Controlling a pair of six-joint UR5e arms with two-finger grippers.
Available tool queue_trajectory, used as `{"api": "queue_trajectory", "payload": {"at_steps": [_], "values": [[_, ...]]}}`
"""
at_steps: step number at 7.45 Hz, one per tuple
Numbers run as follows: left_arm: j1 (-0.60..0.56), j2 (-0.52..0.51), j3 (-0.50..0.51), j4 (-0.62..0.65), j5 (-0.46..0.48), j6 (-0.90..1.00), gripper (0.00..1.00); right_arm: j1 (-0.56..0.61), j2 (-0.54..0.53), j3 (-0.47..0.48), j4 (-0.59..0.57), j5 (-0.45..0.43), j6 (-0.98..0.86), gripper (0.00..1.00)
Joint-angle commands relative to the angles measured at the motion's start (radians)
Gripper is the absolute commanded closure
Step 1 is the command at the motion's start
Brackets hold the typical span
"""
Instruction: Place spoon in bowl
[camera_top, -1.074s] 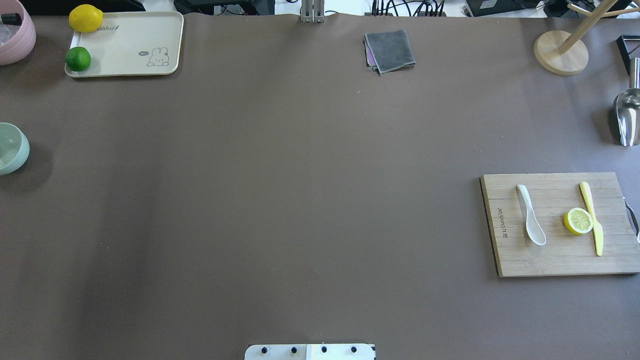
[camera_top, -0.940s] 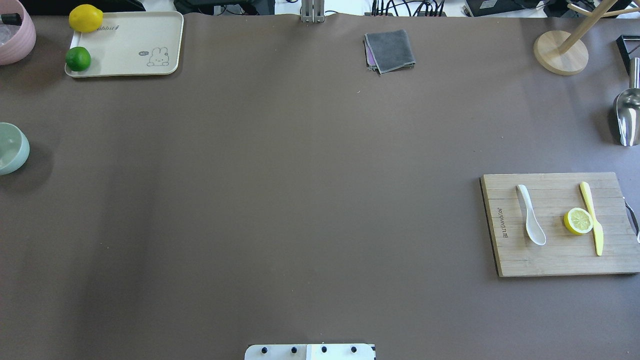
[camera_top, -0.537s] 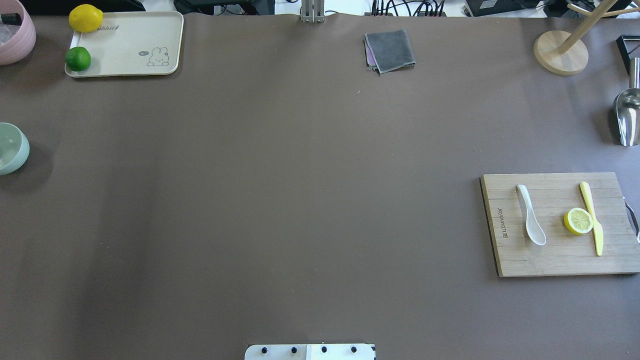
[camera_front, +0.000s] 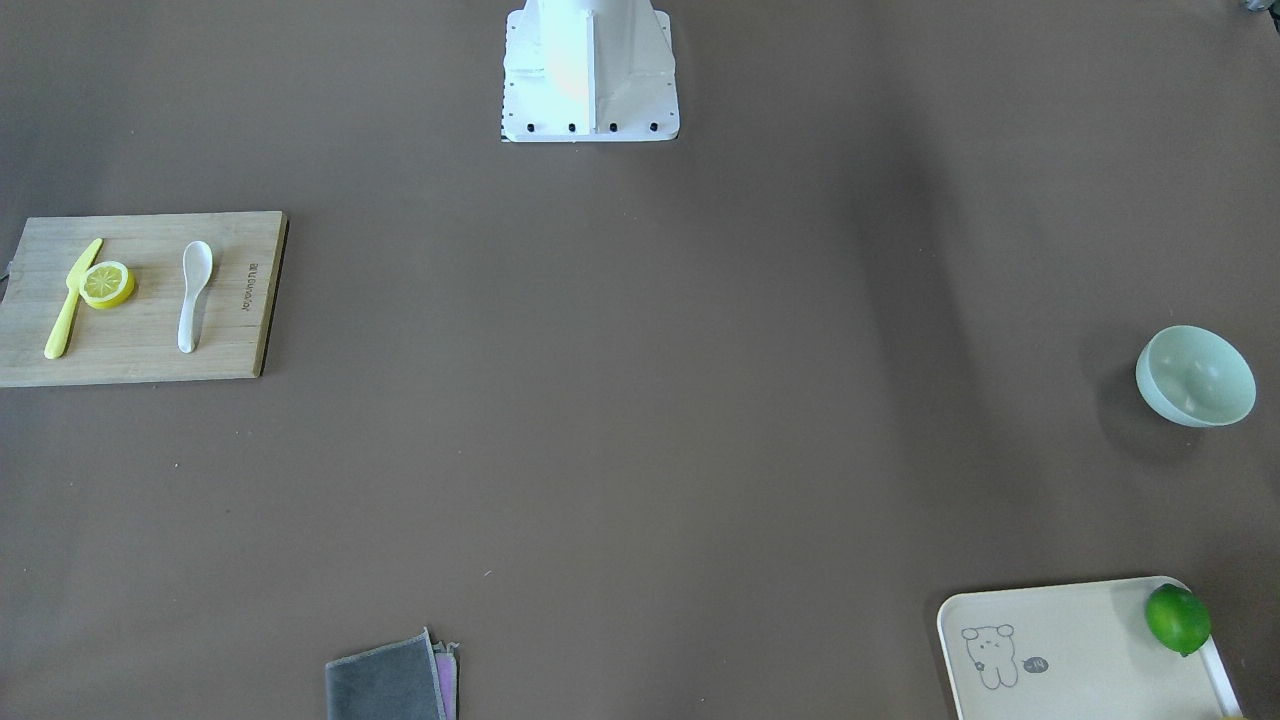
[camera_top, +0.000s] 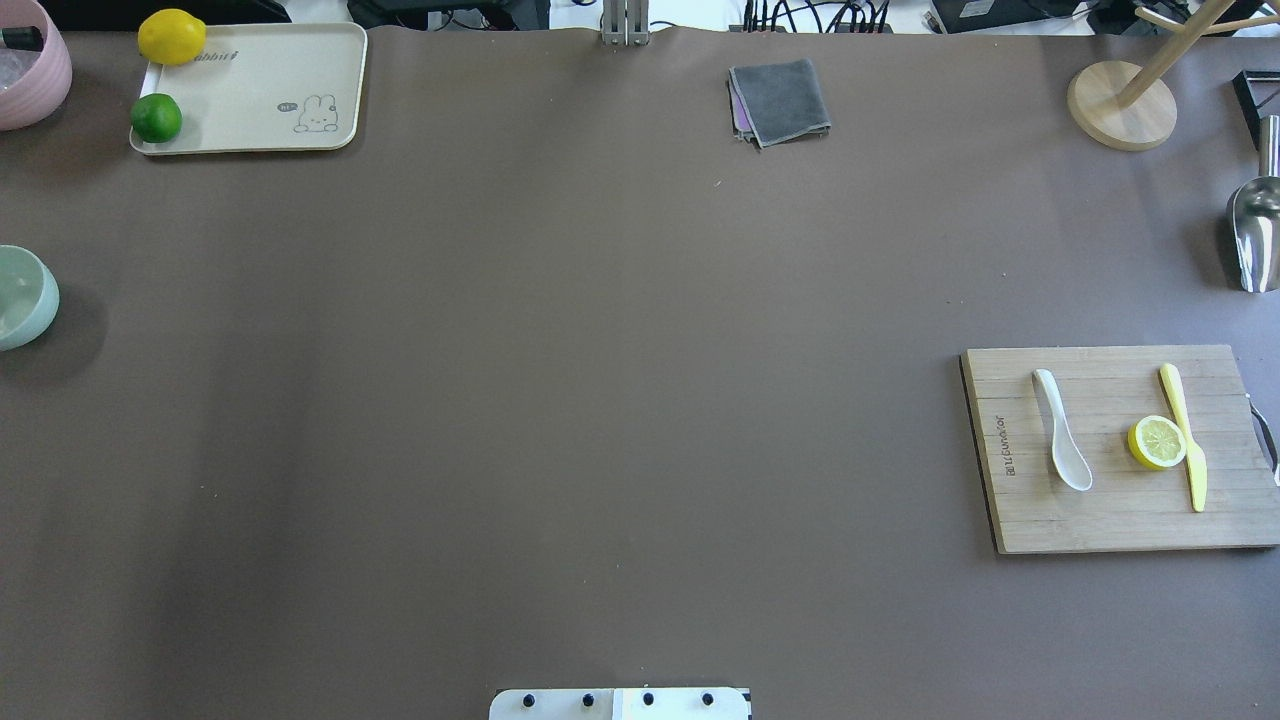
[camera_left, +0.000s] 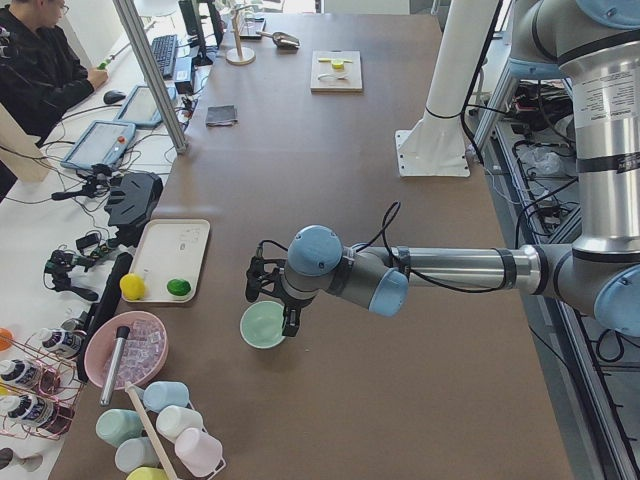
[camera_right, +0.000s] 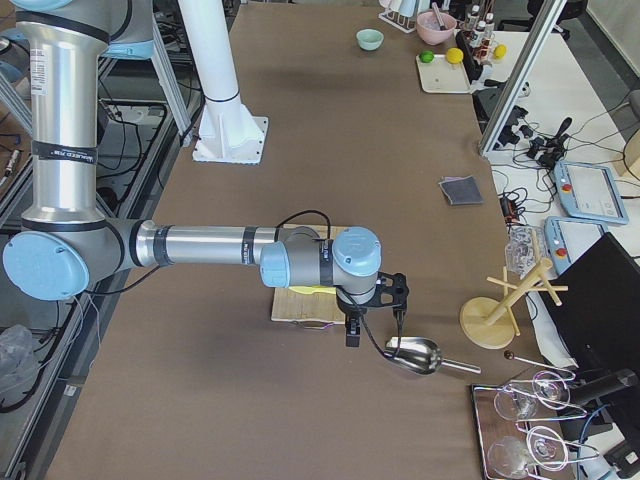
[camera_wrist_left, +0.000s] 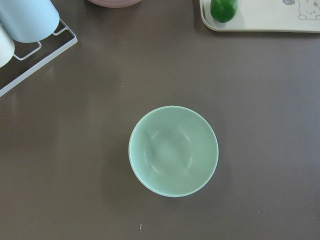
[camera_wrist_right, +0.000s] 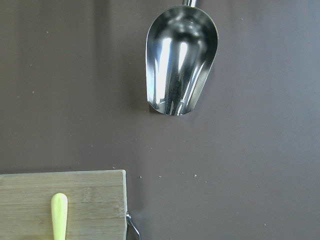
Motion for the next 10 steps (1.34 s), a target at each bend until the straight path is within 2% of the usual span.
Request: {"api": "queue_trajectory", "payload": {"at_steps": [1, 8, 9, 10], "values": [[0.0, 0.0, 0.0, -0.001, 0.001, 0.0, 0.02, 0.0, 0.0, 0.0, 0.0, 0.002, 0.0, 0.0], [0.001, -0.002, 0.015, -0.006, -0.001, 0.005, 0.02, -0.011, 0.002, -0.002, 0.0, 0.003, -0.009, 0.0], [0.003, -0.003, 0.057, -0.027, 0.001, 0.014, 0.02, -0.012, 0.002, 0.0, 0.0, 0.003, -0.006, 0.0], [0.003, -0.017, 0.141, -0.109, 0.001, 0.017, 0.02, -0.02, 0.005, -0.002, 0.0, 0.003, -0.001, 0.0]]}}
